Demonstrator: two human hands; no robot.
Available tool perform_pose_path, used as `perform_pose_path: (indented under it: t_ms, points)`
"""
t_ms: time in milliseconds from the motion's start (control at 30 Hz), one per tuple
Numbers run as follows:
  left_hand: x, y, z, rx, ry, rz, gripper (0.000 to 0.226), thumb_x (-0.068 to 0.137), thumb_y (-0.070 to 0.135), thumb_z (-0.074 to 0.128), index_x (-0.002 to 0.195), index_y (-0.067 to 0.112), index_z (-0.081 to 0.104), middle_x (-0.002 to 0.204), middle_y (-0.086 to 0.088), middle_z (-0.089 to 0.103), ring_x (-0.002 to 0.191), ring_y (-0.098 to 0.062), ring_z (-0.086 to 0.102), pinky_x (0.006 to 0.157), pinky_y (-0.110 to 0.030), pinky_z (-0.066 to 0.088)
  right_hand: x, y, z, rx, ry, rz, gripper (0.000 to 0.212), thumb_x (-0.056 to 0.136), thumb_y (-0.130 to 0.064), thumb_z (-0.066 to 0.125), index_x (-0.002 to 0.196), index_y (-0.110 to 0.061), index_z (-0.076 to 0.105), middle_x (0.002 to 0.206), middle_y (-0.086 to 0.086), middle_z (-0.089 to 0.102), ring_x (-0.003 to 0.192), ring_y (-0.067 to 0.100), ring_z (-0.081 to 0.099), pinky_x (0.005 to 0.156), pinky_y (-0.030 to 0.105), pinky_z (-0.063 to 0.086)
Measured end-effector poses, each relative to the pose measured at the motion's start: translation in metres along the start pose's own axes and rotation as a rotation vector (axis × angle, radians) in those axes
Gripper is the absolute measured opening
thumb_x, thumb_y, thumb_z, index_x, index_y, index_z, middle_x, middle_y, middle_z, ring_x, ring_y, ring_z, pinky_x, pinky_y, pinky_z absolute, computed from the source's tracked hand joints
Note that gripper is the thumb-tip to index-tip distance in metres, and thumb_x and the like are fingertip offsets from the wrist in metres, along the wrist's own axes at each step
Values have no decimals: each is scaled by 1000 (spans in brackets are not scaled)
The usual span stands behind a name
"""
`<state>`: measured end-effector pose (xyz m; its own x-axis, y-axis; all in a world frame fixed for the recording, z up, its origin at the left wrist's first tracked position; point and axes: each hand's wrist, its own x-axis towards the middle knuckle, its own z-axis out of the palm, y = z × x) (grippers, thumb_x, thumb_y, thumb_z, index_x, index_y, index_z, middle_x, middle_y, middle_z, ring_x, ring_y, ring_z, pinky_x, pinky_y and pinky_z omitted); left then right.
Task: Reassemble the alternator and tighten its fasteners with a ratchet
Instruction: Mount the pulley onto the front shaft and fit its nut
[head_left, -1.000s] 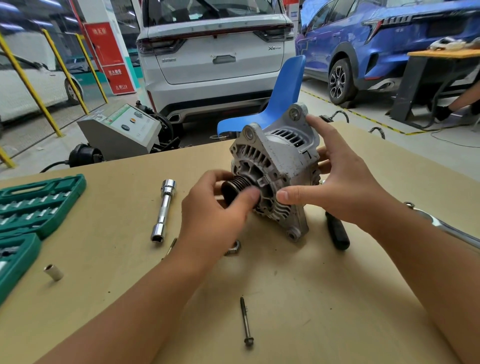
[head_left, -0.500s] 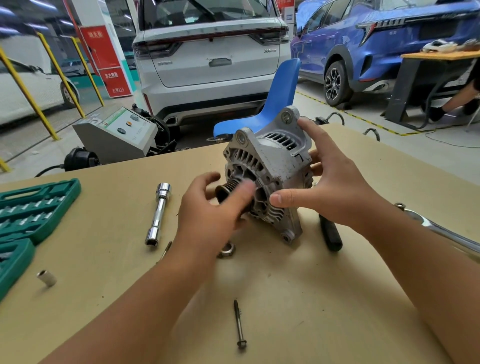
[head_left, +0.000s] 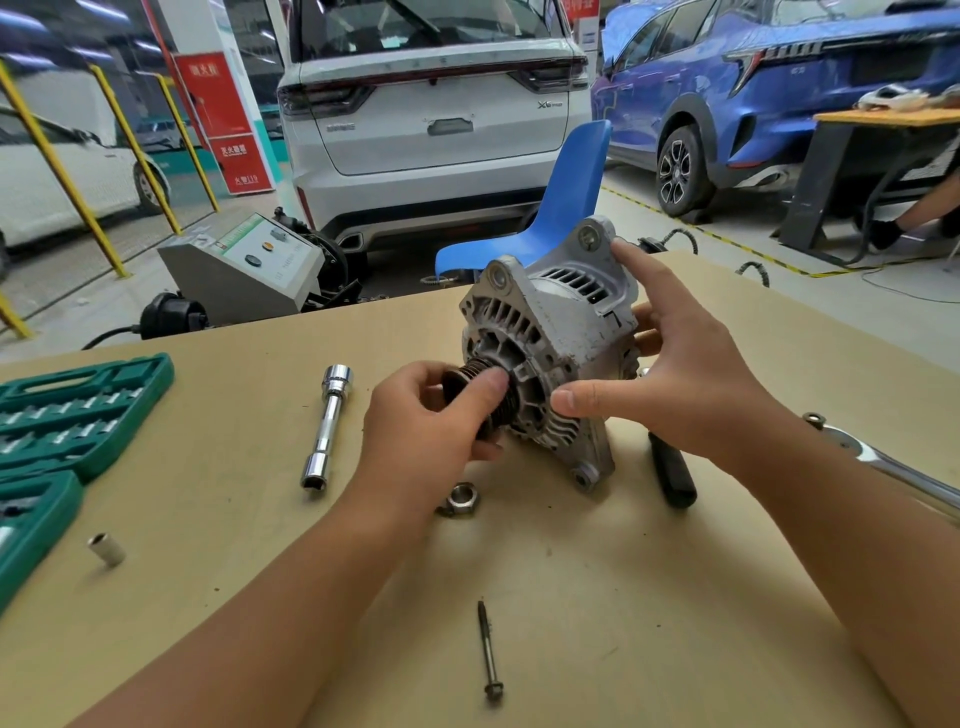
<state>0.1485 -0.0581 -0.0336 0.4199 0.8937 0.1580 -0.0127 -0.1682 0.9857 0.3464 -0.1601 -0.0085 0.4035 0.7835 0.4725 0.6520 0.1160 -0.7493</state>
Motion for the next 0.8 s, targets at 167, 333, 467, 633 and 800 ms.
perform_pose_path:
  t_ms: [167, 333, 467, 633, 800]
  points:
    - [1, -10, -1, 703, 72, 709, 53, 69, 9, 92, 113, 15, 62, 106, 2, 58, 89, -12, 55, 74, -25, 51, 4, -1, 8, -22, 49, -16, 112, 42, -55, 89, 139, -67, 33, 102, -27, 61, 94, -8, 58, 71, 7, 44]
    - [-5, 1, -1, 516, 60, 331, 69, 72, 63, 77, 129, 40, 48, 108, 13, 59, 94, -7, 64, 74, -30, 58, 0, -2, 5, -1, 47, -2, 115, 41, -54, 89, 139, -66, 31, 99, -21, 65, 92, -11, 59, 72, 16, 44]
    - [-3, 3, -7, 369, 15, 255, 42, 77, 50, 82, 110, 34, 62, 101, 6, 69, 83, -14, 72, 69, -39, 62, -3, -2, 3, 31, 36, 18, 119, 37, -55, 88, 139, -69, 29, 100, -20, 64, 92, -13, 58, 72, 20, 46]
    - [-9, 1, -11, 662, 53, 462, 66, 73, 68, 74, 129, 42, 49, 111, 13, 60, 91, -8, 66, 71, -32, 57, -3, -1, 3, 33, 20, 17, 120, 35, -60, 88, 139, -69, 29, 102, -20, 63, 92, -14, 58, 74, 20, 46]
    - [-3, 4, -16, 329, 69, 170, 23, 95, 45, 68, 107, 27, 63, 82, 1, 72, 67, -15, 74, 65, -49, 63, -2, 1, 2, 35, 7, 24, 120, 36, -61, 89, 140, -70, 29, 103, -22, 62, 92, -15, 57, 75, 20, 44]
